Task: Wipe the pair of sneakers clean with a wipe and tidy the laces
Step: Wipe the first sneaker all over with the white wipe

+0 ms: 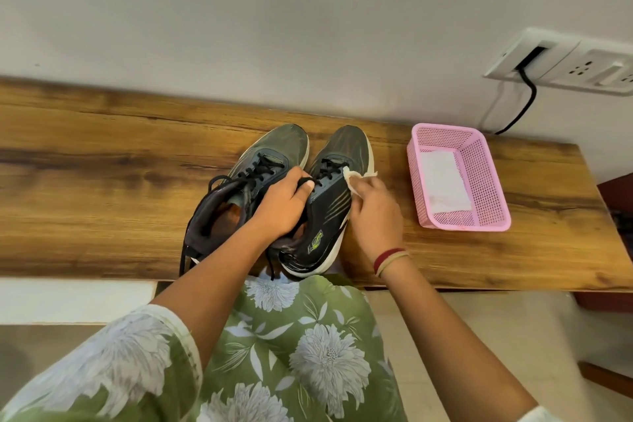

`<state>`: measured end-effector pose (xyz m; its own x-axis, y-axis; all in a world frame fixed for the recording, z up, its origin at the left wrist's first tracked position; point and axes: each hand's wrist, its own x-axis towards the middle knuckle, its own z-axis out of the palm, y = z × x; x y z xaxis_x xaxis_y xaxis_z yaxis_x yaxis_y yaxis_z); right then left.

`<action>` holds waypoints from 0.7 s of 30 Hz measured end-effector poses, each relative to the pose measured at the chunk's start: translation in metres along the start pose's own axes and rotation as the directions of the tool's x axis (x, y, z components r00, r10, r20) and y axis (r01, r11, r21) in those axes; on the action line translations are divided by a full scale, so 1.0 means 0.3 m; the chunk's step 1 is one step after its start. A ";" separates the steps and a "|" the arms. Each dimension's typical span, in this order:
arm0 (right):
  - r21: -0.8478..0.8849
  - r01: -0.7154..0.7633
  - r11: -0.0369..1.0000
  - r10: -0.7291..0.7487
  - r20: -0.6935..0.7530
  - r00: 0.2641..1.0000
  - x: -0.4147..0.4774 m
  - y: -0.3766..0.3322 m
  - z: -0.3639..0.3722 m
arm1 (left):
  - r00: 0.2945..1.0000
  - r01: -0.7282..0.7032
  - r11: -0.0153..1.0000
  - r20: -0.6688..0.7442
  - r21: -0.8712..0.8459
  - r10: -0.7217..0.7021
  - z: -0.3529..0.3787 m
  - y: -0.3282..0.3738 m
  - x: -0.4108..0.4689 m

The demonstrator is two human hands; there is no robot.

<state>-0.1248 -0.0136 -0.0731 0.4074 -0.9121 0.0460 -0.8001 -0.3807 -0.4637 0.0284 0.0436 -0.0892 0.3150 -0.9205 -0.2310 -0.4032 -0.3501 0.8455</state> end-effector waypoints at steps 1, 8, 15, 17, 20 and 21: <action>0.020 0.023 1.000 -0.023 -0.003 1.000 -0.022 -0.015 0.010 | 1.000 0.001 1.000 -0.002 0.000 -0.001 0.001 -0.002 0.001; -0.177 0.193 0.965 -0.195 0.010 0.981 -0.007 0.050 -0.013 | 1.000 0.008 1.000 0.004 0.009 -0.008 -0.003 0.002 -0.002; -0.245 0.373 0.895 -0.355 0.117 0.928 -0.022 0.053 -0.023 | 1.000 0.012 1.000 -0.006 0.019 -0.012 -0.003 0.001 0.000; -0.245 0.268 0.932 -0.257 0.077 0.963 -0.010 0.065 -0.032 | 1.000 0.013 1.000 -0.005 0.015 -0.013 0.000 0.001 -0.001; -0.252 0.417 0.873 -0.407 0.096 0.909 -0.061 0.031 -0.005 | 1.000 0.001 0.999 -0.014 0.032 -0.001 -0.004 -0.004 0.000; -0.266 0.481 0.836 -0.472 0.102 0.876 -0.068 0.026 -0.007 | 1.000 -0.002 0.999 -0.016 0.035 0.002 -0.006 -0.006 0.002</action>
<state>-0.1401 0.0017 -0.0758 0.7789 -0.6040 0.1690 -0.5898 -0.7970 -0.1302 0.0307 0.0440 -0.0899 0.3280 -0.9185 -0.2210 -0.4335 -0.3542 0.8286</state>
